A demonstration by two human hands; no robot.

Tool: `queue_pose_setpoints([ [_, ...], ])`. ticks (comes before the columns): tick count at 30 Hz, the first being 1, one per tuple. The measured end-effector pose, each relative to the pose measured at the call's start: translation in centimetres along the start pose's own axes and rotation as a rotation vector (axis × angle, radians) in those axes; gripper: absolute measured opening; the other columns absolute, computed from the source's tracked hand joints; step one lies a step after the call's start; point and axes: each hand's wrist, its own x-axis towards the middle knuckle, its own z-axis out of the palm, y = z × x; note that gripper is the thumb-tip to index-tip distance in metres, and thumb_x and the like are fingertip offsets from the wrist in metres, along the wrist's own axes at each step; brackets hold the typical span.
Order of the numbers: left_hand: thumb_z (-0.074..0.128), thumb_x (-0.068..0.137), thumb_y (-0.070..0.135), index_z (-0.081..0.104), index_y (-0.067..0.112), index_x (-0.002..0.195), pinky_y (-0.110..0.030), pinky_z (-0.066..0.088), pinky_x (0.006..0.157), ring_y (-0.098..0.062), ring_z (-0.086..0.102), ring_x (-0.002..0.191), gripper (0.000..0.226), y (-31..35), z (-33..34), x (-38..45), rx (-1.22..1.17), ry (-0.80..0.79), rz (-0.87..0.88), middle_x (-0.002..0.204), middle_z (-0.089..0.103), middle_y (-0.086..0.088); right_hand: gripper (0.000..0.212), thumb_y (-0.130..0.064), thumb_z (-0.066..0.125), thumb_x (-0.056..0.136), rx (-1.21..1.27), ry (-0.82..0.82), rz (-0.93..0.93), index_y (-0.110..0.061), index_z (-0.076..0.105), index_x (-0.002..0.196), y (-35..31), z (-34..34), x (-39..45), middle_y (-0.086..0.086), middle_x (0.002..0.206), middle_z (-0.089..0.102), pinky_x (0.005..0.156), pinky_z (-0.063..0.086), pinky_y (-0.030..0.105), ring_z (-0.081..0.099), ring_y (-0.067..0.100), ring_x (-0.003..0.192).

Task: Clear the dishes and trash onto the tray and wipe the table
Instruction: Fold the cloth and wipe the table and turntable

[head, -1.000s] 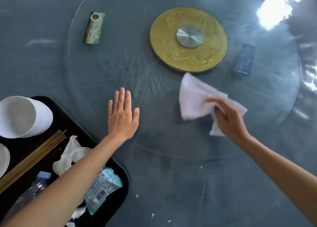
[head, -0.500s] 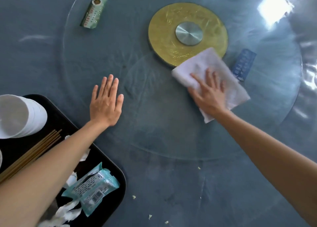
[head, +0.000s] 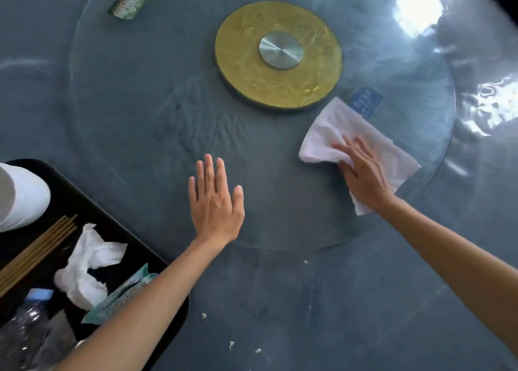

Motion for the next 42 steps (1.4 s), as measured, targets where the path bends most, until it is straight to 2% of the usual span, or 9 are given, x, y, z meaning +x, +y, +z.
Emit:
queue_pose_setpoints([
  [3, 0.026, 0.102, 0.041, 0.018, 0.011, 0.162, -0.047, 0.008, 0.126, -0.024, 0.006, 0.158, 0.067, -0.9, 0.4, 0.3, 0.131, 0.064, 0.027, 0.17, 0.009, -0.009, 0.054, -0.064, 0.025, 0.104, -0.108, -0.009, 0.335, -0.056, 0.02, 0.157, 0.4, -1.0, 5.2, 0.0, 0.174, 0.001, 0.127, -0.004, 0.058, -0.004, 0.029, 0.16],
  [6, 0.026, 0.103, 0.039, 0.019, 0.012, 0.162, -0.048, 0.01, 0.126, -0.023, 0.008, 0.158, 0.065, -2.2, 0.4, 1.2, 0.166, 0.07, 0.067, 0.17, 0.01, -0.008, 0.062, -0.072, 0.011, 0.098, -0.093, 0.007, 0.413, -0.056, 0.007, 0.158, -3.0, 0.2, 9.1, 0.001, 0.174, -0.009, 0.126, -0.005, 0.059, -0.011, 0.031, 0.159],
  [13, 0.024, 0.1, 0.036, 0.022, 0.011, 0.161, -0.049, 0.01, 0.126, -0.022, 0.01, 0.157, 0.066, -7.2, -2.5, 4.9, 0.221, 0.056, 0.223, 0.17, 0.014, -0.007, 0.054, -0.058, 0.048, 0.1, -0.222, -0.249, -0.628, -0.053, 0.038, 0.153, -11.5, 8.0, -0.4, -0.001, 0.173, 0.013, 0.126, 0.005, 0.059, 0.006, 0.032, 0.16],
  [16, 0.023, 0.099, 0.039, 0.022, 0.012, 0.161, -0.045, 0.004, 0.126, -0.02, 0.01, 0.157, 0.068, -10.1, -4.4, 7.7, 0.241, 0.021, 0.267, 0.17, 0.013, -0.005, 0.052, -0.055, 0.047, 0.102, -0.212, -0.301, -0.77, -0.055, 0.035, 0.153, -7.4, 7.5, -4.4, -0.006, 0.174, 0.01, 0.126, 0.005, 0.057, 0.005, 0.027, 0.16],
  [22, 0.041, 0.105, 0.024, 0.023, 0.005, 0.16, -0.055, 0.015, 0.123, -0.033, 0.007, 0.157, 0.061, -9.8, -6.5, 9.9, 0.177, 0.07, 0.062, 0.169, 0.011, -0.015, 0.059, -0.076, 0.009, 0.098, -0.179, -0.078, 0.061, -0.063, 0.006, 0.156, 2.0, -0.6, 4.1, -0.014, 0.173, -0.006, 0.127, -0.002, 0.057, -0.008, 0.019, 0.16],
  [26, 0.026, 0.1, 0.039, 0.018, 0.016, 0.162, -0.048, 0.008, 0.125, -0.025, 0.001, 0.158, 0.066, -1.7, -2.7, 4.6, -0.08, 0.055, -0.052, 0.171, 0.004, -0.009, 0.072, -0.071, 0.006, 0.098, -0.06, 0.05, 0.532, -0.041, 0.001, 0.163, -3.5, -0.3, 12.5, 0.003, 0.174, -0.011, 0.124, -0.007, 0.061, -0.011, 0.032, 0.159],
  [32, 0.021, 0.099, 0.036, 0.017, 0.013, 0.162, -0.043, 0.002, 0.126, -0.019, 0.003, 0.158, 0.067, -3.2, -1.6, 5.6, 0.09, 0.121, -0.052, 0.17, 0.008, 0.0, 0.052, -0.063, 0.034, 0.103, -0.209, -0.195, -0.425, -0.058, 0.029, 0.154, -13.9, 8.1, 3.9, -0.008, 0.173, 0.01, 0.127, -0.002, 0.056, 0.0, 0.025, 0.161],
  [39, 0.022, 0.098, 0.026, 0.019, 0.015, 0.162, -0.043, 0.002, 0.126, -0.019, 0.003, 0.158, 0.065, -8.6, -4.6, 10.3, 0.112, 0.085, 0.092, 0.17, 0.012, 0.002, 0.045, -0.056, 0.037, 0.107, -0.195, -0.406, -0.872, -0.057, 0.037, 0.152, -5.7, 5.6, -6.9, -0.011, 0.173, 0.012, 0.124, 0.009, 0.057, 0.008, 0.024, 0.16],
  [42, 0.023, 0.102, 0.026, 0.02, 0.013, 0.161, -0.045, 0.003, 0.126, -0.022, 0.004, 0.158, 0.061, -9.8, -5.5, 11.8, 0.122, 0.09, 0.101, 0.17, 0.014, -0.002, 0.044, -0.048, 0.031, 0.108, -0.171, -0.335, -0.756, -0.049, 0.046, 0.149, -0.6, 2.7, -5.5, -0.005, 0.17, 0.027, 0.122, 0.018, 0.054, 0.024, 0.024, 0.157],
])
